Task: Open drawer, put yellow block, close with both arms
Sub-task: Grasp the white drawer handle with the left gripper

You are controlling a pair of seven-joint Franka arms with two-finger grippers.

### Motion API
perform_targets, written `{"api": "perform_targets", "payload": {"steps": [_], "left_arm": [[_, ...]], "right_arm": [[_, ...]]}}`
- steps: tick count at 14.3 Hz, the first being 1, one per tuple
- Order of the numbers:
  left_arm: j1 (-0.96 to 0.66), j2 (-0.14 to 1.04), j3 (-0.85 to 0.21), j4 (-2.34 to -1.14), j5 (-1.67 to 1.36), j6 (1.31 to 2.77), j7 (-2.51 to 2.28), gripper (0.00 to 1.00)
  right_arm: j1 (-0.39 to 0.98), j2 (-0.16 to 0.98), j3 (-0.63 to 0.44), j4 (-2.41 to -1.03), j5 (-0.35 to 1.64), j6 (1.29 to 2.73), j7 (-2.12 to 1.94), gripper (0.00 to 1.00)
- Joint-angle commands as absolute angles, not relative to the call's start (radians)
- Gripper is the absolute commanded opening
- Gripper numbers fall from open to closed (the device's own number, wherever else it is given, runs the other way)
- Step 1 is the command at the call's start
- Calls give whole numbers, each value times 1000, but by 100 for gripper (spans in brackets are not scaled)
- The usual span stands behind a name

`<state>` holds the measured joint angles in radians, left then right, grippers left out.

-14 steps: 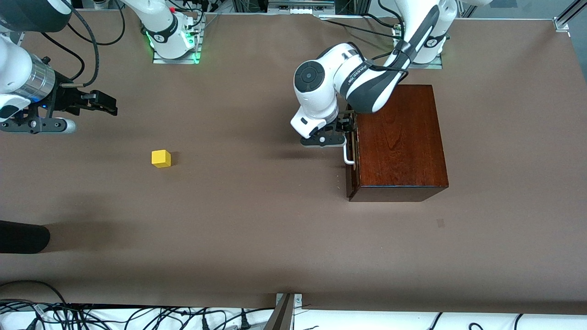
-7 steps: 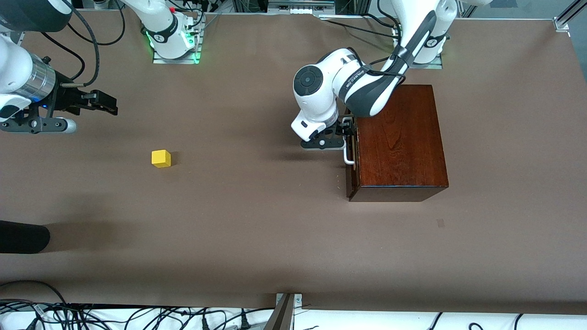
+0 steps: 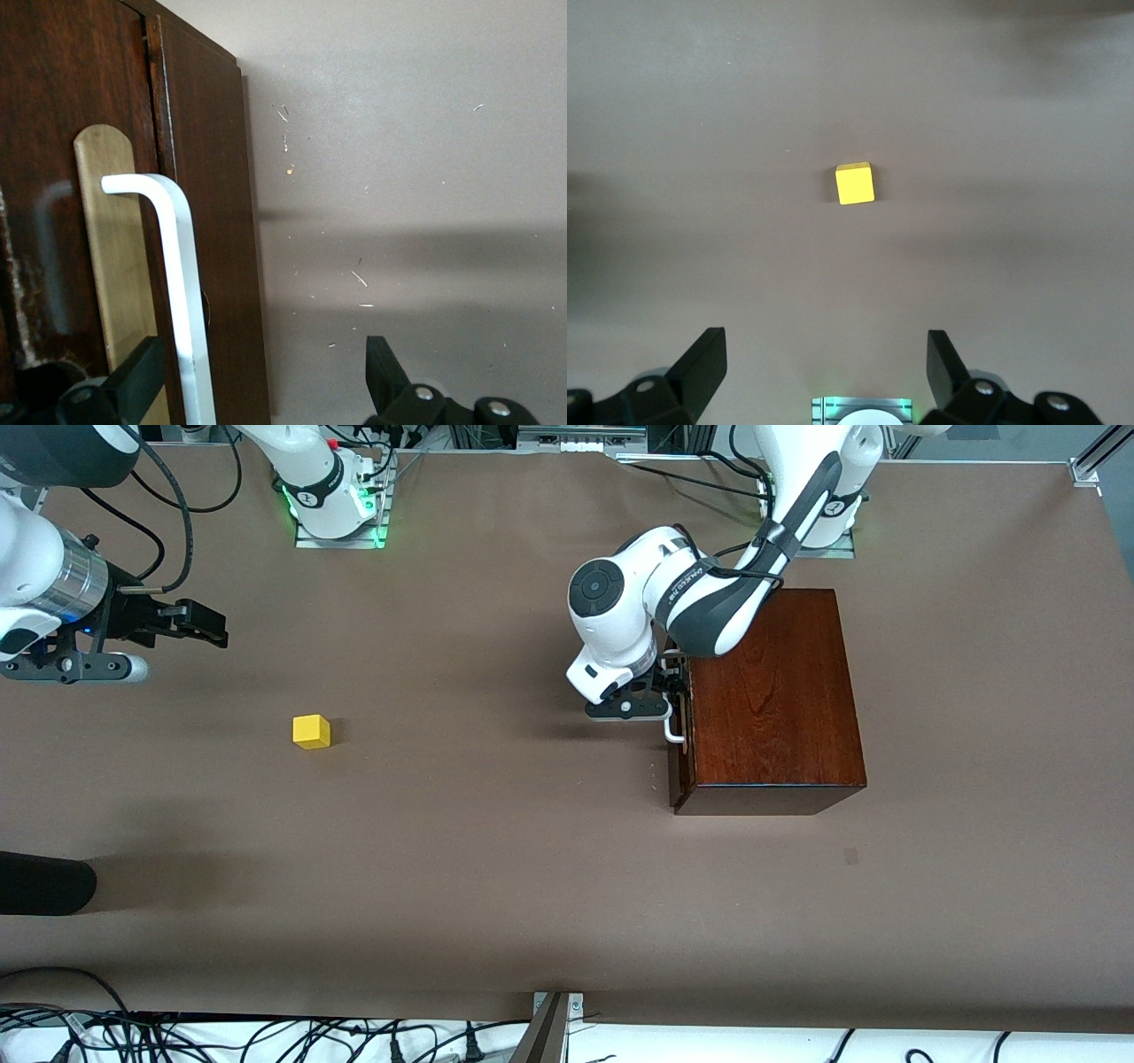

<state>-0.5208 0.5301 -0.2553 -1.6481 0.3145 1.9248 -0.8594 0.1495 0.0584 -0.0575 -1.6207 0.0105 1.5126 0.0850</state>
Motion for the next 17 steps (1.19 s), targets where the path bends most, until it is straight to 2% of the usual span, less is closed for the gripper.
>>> {"api": "perform_targets", "payload": {"steps": [1, 17], "left_arm": [[-522, 537, -255, -1655, 342, 1939, -911, 100], [-558, 578, -259, -1640, 221, 2051, -1003, 100]], "right_arm": [[150, 49, -57, -1632, 5, 1517, 78, 100], [152, 51, -57, -1638, 5, 1522, 78, 100]]}}
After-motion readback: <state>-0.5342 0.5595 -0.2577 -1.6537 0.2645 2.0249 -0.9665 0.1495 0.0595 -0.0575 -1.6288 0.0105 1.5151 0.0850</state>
